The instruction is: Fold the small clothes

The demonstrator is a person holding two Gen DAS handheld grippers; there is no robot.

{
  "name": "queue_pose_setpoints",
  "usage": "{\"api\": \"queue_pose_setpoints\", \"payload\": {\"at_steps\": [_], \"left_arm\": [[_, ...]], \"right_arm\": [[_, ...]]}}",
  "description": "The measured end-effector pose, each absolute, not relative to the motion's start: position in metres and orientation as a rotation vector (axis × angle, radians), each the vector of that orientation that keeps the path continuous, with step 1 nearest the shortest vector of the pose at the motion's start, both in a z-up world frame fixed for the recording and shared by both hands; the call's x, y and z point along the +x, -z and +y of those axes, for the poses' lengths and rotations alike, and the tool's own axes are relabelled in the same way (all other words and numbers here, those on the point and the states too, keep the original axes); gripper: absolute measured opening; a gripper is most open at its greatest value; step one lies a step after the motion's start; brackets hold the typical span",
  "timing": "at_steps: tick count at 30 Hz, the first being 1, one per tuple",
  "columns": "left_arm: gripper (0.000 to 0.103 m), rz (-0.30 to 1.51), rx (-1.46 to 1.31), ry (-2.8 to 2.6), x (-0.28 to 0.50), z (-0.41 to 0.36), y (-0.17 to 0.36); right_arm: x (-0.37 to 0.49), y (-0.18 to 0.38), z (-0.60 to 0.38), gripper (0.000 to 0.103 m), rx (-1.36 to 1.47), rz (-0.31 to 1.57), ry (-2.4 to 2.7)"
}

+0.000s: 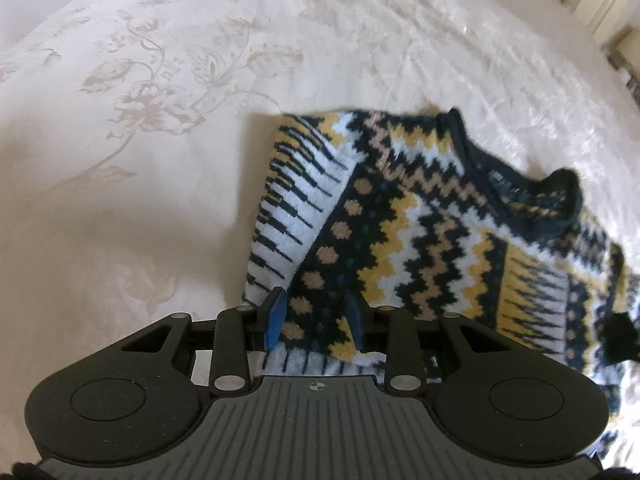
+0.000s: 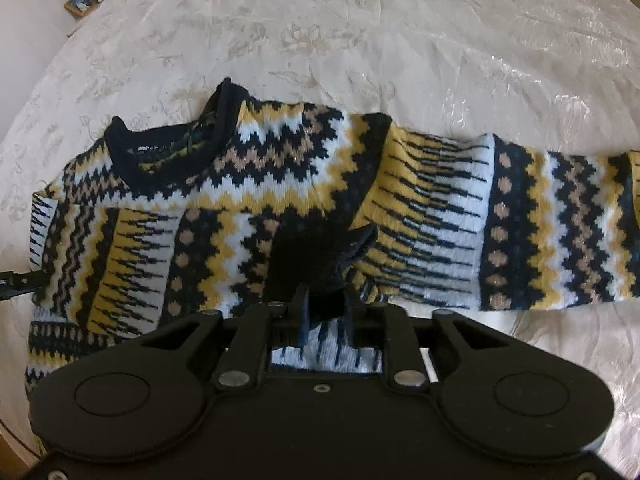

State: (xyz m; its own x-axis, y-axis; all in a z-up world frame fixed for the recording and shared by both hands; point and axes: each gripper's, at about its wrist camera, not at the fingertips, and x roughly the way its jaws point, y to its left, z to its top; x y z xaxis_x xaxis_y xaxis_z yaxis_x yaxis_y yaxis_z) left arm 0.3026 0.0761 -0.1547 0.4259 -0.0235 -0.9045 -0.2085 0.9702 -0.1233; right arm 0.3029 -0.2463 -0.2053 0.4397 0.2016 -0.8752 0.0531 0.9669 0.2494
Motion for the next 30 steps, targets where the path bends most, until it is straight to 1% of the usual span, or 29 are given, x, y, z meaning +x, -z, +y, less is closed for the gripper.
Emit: {"api": "queue_pose_setpoints", "payload": {"at_steps": [1, 2, 3, 4, 5, 7, 10, 20, 30], "left_arm": [[0.032, 1.110, -0.244, -0.114, 0.299, 0.077, 0.149], [0.032, 1.094, -0.253, -0.114, 0.295, 0.077, 0.145], [0.032, 1.079, -0.258, -0.113, 0.292, 0.076, 0.141], [0.032, 1.064, -0.265, -0.107, 0.287, 0.075, 0.136], [0.033, 1.054, -0.276, -0.093, 0.284, 0.075, 0.132], [0.033, 1.046, -0.307, -0.055, 0.278, 0.073, 0.126], [0.034, 1.043, -0.335, -0.021, 0.269, 0.065, 0.119], [0.034, 1.045, -0.373, 0.002, 0.240, 0.034, 0.104], [0.034, 1.028, -0.409, -0.027, 0.216, 0.001, 0.097]], "right_arm": [[0.301, 0.205, -0.247, 0.033, 0.265, 1.113, -0.089], [0.299, 0.204, -0.248, 0.041, 0.275, 1.107, -0.088], [0.296, 0.202, -0.251, 0.052, 0.288, 1.098, -0.089], [0.293, 0.202, -0.253, 0.055, 0.301, 1.088, -0.093], [0.290, 0.200, -0.254, 0.058, 0.314, 1.078, -0.098], [0.283, 0.197, -0.261, 0.059, 0.345, 1.062, -0.109], [0.273, 0.191, -0.274, 0.065, 0.411, 1.038, -0.117], [0.249, 0.169, -0.346, 0.066, 0.492, 0.971, -0.074], [0.251, 0.127, -0.477, 0.067, 0.412, 0.874, 0.061]]}}
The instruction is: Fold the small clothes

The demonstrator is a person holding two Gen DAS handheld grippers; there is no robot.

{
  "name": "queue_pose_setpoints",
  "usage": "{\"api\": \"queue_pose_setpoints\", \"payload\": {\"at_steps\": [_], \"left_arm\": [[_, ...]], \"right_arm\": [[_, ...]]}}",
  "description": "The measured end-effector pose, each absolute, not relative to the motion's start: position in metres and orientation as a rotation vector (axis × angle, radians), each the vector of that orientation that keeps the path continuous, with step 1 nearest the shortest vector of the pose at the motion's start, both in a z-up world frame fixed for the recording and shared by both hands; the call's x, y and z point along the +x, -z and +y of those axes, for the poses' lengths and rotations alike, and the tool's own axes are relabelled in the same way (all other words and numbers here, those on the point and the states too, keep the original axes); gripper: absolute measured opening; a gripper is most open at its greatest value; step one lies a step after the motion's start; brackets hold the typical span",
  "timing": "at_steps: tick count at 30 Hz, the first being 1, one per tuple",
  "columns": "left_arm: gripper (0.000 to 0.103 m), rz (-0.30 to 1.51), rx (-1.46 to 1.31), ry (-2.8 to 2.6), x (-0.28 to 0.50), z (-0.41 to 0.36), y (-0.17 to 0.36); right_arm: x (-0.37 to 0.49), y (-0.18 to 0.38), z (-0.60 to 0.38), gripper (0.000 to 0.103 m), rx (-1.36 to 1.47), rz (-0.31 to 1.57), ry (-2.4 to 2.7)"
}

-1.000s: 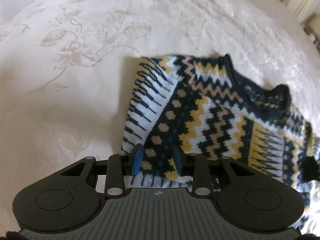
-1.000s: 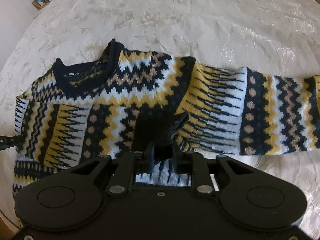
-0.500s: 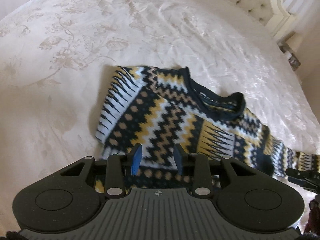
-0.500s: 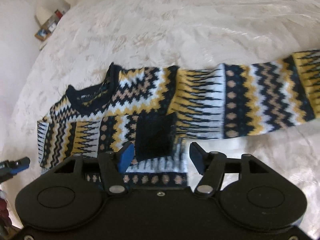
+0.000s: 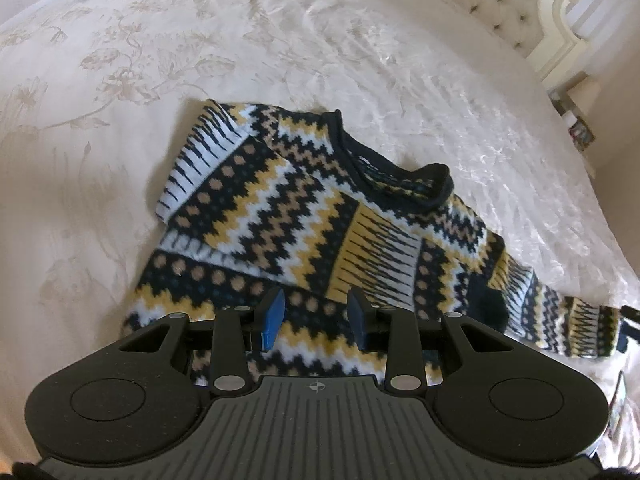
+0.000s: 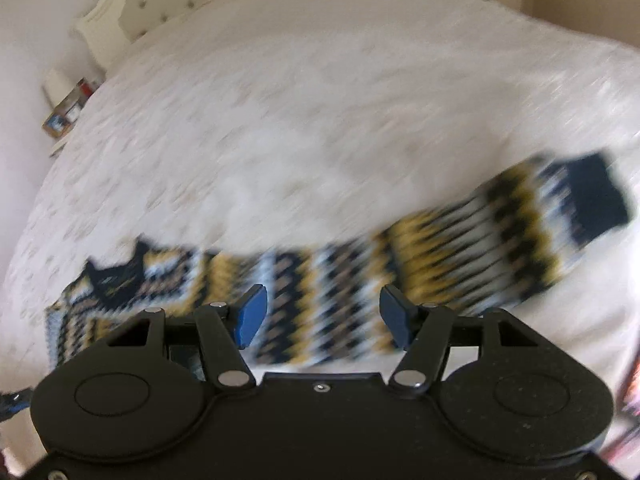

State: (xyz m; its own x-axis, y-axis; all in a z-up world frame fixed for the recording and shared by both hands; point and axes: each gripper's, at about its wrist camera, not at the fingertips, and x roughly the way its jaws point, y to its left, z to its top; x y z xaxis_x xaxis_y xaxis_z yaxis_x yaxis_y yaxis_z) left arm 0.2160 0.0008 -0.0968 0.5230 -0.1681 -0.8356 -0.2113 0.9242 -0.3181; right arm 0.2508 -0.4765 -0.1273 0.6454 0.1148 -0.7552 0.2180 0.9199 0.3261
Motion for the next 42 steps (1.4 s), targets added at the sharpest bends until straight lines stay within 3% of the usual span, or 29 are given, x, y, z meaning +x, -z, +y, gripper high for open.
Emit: {"api": "queue_pose_setpoints", "payload": {"at_steps": [8, 18, 19, 20, 21, 22, 30, 42], "left_arm": [[0.034, 1.029, -0.413, -0.053, 0.205, -0.031, 0.094], [0.034, 1.050, -0.356, -0.087, 0.200, -0.044, 0.089], [0.034, 1.051, -0.350, -0.090, 0.201, -0.044, 0.089], [0.034, 1.053, -0.345, -0.091, 0.201, -0.044, 0.089], [0.034, 1.054, -0.343, -0.091, 0.201, -0.043, 0.090], [0.034, 1.056, -0.340, -0.091, 0.202, -0.041, 0.090], [0.034, 1.059, -0.304, -0.052, 0.209, -0.024, 0.094], [0.034, 1.065, -0.276, 0.010, 0.218, 0.057, 0.098]], "right_arm": [[0.268, 0.122, -0.576, 0.070, 0.320, 0.880, 0.231], [0.290, 0.181, -0.613, 0.073, 0.312, 1.027, 0.308], [0.289, 0.184, -0.609, 0.071, 0.320, 1.021, 0.311], [0.288, 0.183, -0.607, 0.058, 0.324, 1.012, 0.305], [0.288, 0.183, -0.604, 0.032, 0.330, 1.003, 0.291], [0.288, 0.182, -0.599, 0.020, 0.350, 0.996, 0.267], [0.287, 0.124, -0.501, 0.018, 0.394, 0.863, 0.010], [0.302, 0.059, -0.263, 0.018, 0.489, 0.743, -0.377]]}}
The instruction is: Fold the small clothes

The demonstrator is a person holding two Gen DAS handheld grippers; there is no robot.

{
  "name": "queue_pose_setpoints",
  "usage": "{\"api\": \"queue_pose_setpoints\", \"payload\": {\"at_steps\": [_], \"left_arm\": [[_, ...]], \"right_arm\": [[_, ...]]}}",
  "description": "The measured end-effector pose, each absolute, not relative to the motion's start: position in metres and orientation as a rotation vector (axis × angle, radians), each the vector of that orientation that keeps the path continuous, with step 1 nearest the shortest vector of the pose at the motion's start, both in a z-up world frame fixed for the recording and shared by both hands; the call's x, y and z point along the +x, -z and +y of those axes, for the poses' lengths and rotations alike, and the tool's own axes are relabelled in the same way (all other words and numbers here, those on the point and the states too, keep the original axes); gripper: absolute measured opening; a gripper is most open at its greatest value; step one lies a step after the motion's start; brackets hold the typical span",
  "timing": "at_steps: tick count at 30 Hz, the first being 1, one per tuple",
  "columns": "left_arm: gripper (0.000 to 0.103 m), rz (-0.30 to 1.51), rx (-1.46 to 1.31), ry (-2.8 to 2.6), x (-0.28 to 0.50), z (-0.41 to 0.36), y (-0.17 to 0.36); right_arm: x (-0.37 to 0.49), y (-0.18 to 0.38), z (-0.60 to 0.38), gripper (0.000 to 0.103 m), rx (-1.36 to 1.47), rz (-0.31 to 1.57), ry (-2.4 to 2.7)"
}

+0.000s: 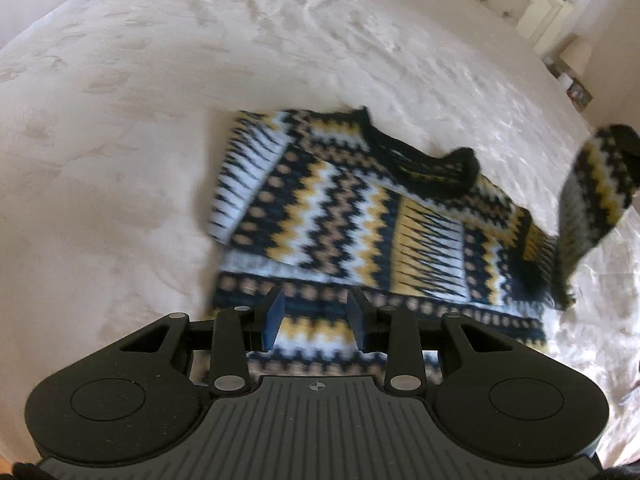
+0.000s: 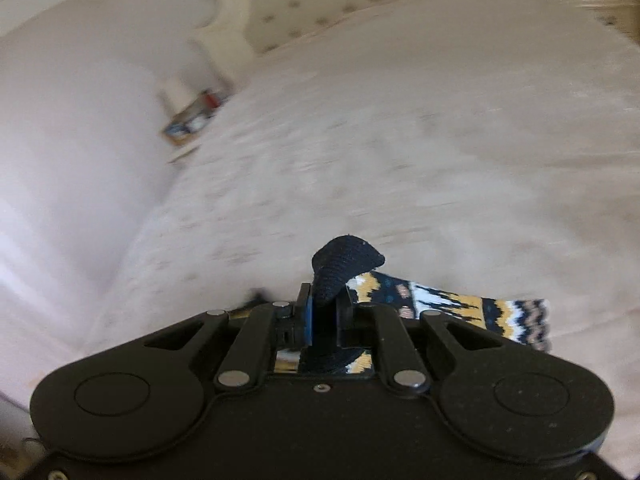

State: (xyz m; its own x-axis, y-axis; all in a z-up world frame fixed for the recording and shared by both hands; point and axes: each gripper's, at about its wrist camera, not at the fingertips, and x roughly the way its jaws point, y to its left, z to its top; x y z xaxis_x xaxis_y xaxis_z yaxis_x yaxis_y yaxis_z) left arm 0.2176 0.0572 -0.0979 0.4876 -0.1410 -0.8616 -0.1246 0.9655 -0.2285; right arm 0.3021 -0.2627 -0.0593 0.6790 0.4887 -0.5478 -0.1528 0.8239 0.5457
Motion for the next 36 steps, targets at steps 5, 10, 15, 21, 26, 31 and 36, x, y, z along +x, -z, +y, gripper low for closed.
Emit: {"api": "queue_pose_setpoints", "payload": {"at_steps": [5, 10, 15, 21, 26, 31, 36], "left_arm": [[0.034, 1.072, -0.284, -0.012, 0.221, 0.096, 0.101], [0.034, 1.085, -0.282, -0.017, 0.225, 0.119, 0.106], [0.034, 1.089, -0.263, 0.012, 0.235, 0.124, 0.109], [0.034, 1.102, -0.239, 0.076, 0.252, 0.106, 0.119], [0.034, 1.114, -0.209, 0.142, 0.268, 0.078, 0.128], [0.034, 1.132, -0.162, 0.147, 0.284, 0.055, 0.143], [0.034, 1.143, -0.103, 0.095, 0.297, 0.047, 0.158]], "right_arm": [[0.320, 0.081, -0.167, 0.018, 0.467, 0.801, -0.473], [0.316, 0.123, -0.102, 0.025, 0.429, 0.897, -0.510], [0.295, 0.156, -0.087, 0.041, 0.400, 0.983, -0.466], [0.259, 0.179, -0.108, 0.060, 0.336, 1.049, -0.372], [0.238, 0.194, -0.134, 0.068, 0.271, 1.090, -0.286], [0.234, 0.211, -0.144, 0.077, 0.184, 1.118, -0.247], [0.234, 0.229, -0.143, 0.085, 0.120, 1.145, -0.263]]}}
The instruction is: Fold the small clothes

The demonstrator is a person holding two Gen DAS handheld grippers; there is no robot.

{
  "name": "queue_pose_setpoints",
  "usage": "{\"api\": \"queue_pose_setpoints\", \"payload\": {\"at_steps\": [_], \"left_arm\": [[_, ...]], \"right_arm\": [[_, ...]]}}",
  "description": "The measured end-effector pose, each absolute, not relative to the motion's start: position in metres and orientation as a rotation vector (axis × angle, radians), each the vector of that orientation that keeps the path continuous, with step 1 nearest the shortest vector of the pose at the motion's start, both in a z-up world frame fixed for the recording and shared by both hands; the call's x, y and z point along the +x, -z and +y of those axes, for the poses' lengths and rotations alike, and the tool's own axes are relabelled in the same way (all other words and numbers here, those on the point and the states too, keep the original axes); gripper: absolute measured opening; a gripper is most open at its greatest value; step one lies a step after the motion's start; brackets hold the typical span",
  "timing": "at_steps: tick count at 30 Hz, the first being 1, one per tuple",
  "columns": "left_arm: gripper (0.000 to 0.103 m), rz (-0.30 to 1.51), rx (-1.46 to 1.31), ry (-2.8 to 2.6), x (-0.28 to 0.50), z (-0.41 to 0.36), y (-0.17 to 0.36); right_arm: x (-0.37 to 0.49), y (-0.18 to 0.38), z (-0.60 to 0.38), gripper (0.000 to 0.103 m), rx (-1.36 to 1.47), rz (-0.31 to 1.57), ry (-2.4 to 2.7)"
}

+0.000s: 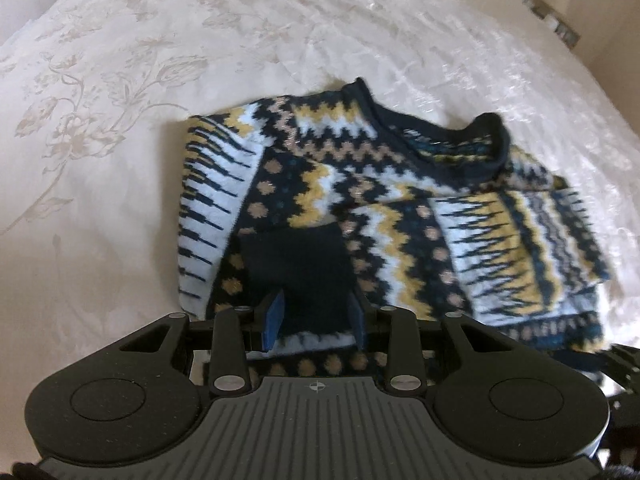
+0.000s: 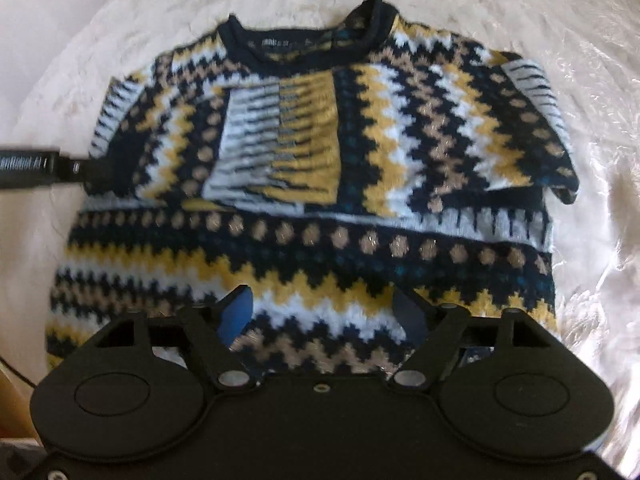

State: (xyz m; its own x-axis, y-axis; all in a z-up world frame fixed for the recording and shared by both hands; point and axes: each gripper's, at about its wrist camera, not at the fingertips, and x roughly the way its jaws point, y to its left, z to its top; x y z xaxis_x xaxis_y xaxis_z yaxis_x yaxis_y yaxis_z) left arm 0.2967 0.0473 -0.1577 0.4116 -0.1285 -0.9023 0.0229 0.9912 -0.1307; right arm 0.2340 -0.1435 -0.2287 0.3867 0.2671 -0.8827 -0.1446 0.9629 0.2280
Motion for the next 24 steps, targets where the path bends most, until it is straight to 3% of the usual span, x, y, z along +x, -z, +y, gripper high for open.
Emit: {"api": "queue_pose_setpoints", "payload": {"at_steps": [7, 12, 17, 21, 22, 23, 24], "left_arm": [[0.034, 1.128, -0.082, 0.020, 0.303, 0.058, 0.161], [0.035, 1.178, -0.137, 0.031, 0.314, 0.066, 0.177], [0.043, 1.204, -0.182, 0.090, 0.327, 0.065, 0.182], [0.042, 1.227, -0.177, 0.089, 0.333, 0.061, 0.183], [0.029, 1.224, -0.185, 0.098, 0.333, 0.061, 0.182], [0.004, 1.216, -0.191, 0.107, 0.333, 0.061, 0.180], [0.005, 1.210, -0.187, 0.097, 0.332, 0.060, 0.177]], "right_arm": [[0.233, 0.243, -0.128, 0.103, 0.041, 1.154, -0.333], [0.240, 0.249, -0.127, 0.103, 0.054, 1.169, -0.342], [0.242, 0.253, -0.130, 0.103, 0.075, 1.167, -0.348], [0.241, 0.253, -0.127, 0.103, 0.054, 1.168, -0.336], [0.243, 0.253, -0.125, 0.103, 0.045, 1.173, -0.335], [0.244, 0.252, -0.124, 0.103, 0.042, 1.180, -0.338], [0.245, 0.250, -0.125, 0.103, 0.052, 1.186, -0.342]]}}
